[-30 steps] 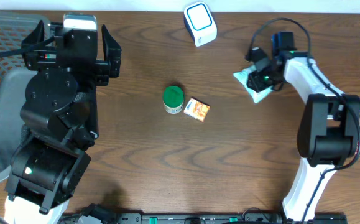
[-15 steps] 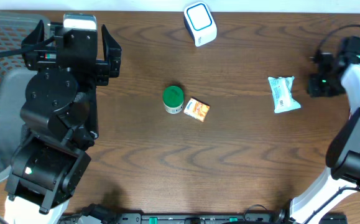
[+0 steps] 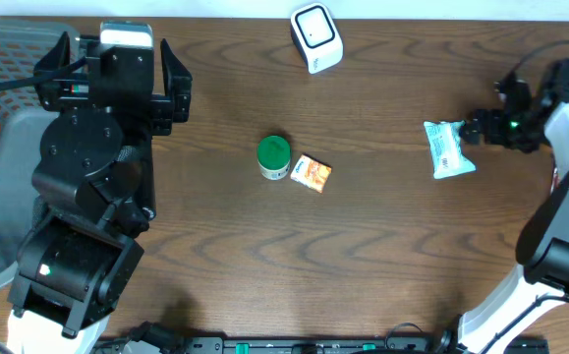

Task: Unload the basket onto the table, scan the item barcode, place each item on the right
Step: 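Move the wipes pack right and release it near the chocolate bar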

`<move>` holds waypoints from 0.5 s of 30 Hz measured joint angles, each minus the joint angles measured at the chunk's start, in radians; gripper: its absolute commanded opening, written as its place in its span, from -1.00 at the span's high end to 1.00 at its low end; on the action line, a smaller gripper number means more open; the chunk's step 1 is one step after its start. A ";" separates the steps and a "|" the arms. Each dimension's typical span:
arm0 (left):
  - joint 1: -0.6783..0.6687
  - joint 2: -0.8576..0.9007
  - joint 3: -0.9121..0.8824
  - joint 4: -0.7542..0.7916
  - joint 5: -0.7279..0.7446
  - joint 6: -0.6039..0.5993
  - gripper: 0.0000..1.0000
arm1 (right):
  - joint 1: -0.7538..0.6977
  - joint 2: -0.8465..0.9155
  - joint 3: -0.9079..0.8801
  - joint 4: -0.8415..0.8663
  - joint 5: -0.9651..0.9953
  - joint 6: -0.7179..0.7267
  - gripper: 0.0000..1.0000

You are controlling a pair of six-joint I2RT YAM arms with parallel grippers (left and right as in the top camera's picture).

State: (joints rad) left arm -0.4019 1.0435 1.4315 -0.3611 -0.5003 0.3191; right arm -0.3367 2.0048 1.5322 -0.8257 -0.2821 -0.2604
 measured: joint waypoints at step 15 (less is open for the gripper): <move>0.000 0.000 0.000 0.000 0.000 0.000 -1.00 | 0.157 0.086 -0.011 0.056 0.142 0.130 -0.85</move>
State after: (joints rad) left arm -0.4019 1.0435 1.4315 -0.3611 -0.5003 0.3187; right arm -0.1799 2.0911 1.5211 -0.7700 -0.1406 -0.1307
